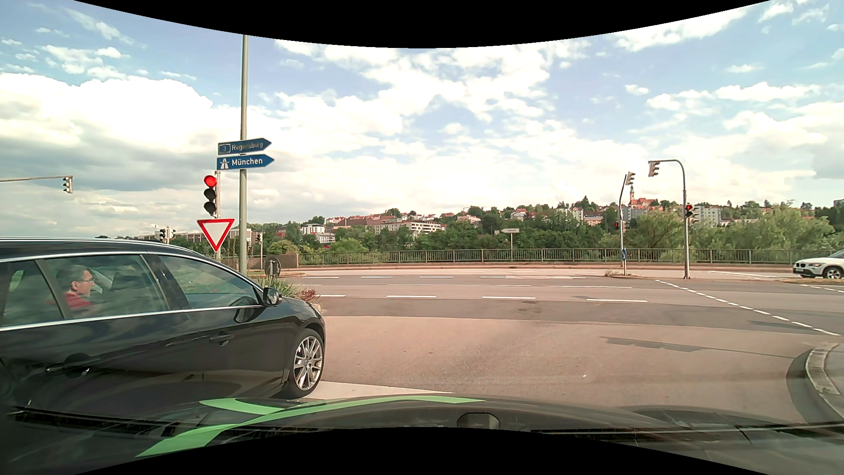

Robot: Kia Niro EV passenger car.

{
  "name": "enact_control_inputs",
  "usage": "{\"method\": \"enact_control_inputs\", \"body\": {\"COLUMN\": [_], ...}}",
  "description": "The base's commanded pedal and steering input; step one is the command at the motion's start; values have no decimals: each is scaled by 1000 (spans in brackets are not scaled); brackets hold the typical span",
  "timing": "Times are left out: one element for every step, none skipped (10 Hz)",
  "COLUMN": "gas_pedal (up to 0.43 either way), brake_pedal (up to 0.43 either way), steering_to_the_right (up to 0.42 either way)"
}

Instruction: Follow the waypoints while adhering to traffic rules and regulations

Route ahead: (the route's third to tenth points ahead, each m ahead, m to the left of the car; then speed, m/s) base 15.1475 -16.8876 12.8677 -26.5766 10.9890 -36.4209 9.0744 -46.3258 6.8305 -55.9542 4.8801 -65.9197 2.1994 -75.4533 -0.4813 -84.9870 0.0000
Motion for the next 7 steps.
{"method": "enact_control_inputs", "body": {"gas_pedal": [0,0,0,0,0,0,0], "brake_pedal": [598,598,598,598,598,598,598], "steering_to_the_right": [258,259,259,259,259,259,259]}}
